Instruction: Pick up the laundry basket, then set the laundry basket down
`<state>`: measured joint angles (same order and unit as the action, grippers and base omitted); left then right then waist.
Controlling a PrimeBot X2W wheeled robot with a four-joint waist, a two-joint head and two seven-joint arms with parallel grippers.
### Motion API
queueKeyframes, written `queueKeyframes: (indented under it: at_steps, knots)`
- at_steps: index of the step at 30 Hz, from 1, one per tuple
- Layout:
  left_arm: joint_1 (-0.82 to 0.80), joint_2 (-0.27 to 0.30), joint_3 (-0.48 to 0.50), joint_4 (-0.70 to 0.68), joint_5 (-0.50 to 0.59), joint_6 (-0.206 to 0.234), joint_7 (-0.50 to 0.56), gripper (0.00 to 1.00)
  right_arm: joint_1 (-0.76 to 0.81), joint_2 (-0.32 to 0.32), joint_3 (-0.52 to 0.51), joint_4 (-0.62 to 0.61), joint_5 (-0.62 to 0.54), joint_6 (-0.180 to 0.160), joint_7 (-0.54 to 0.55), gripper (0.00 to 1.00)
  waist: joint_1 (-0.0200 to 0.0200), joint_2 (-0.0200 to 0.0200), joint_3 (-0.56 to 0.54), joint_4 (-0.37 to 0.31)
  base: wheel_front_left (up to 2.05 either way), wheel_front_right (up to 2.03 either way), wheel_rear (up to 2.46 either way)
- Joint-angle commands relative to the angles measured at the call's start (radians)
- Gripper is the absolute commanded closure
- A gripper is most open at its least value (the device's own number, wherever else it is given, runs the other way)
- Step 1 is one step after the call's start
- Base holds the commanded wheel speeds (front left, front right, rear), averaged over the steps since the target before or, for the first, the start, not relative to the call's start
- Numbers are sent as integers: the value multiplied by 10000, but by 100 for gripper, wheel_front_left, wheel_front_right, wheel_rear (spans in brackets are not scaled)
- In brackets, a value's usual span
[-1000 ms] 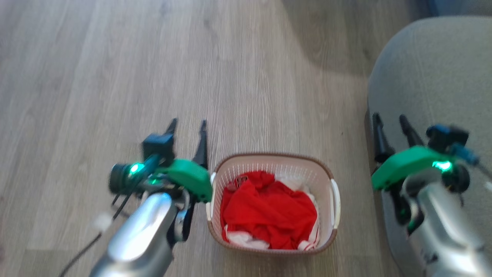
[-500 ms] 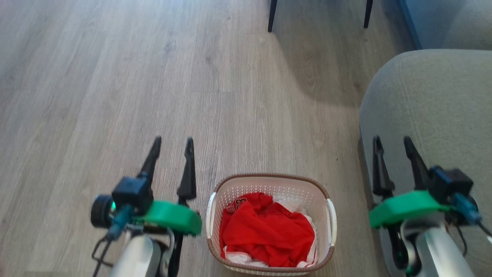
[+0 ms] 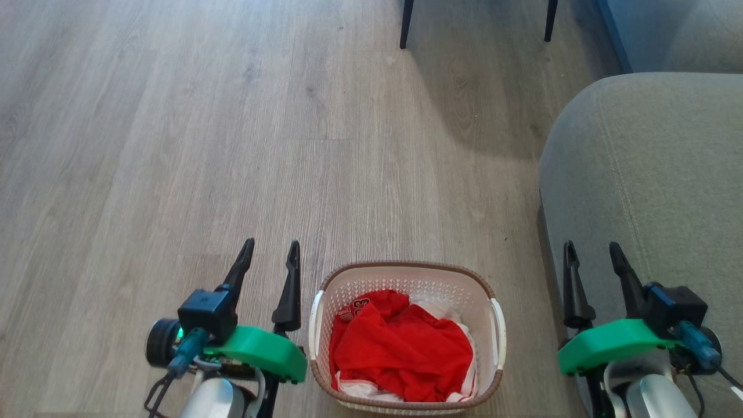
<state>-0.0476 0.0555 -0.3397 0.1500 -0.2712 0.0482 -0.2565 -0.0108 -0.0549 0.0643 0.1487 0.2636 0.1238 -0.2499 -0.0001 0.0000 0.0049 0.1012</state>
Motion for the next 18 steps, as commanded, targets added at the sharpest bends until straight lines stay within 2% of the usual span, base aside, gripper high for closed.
queueKeyframes:
  at_steps: [1, 18]
  knots:
    - [-395, -51, 405, -248, -56, -111, -53, 0, -285, 38, 228, -277, -43, 69, -118, 0, 1, 0, 6, -27, 0, 0, 0]
    - [-370, -52, 576, -375, -208, -330, -53, 0, -439, 46, 312, -168, 112, 69, -118, 0, 1, 0, -9, -90, 0, 0, 0]
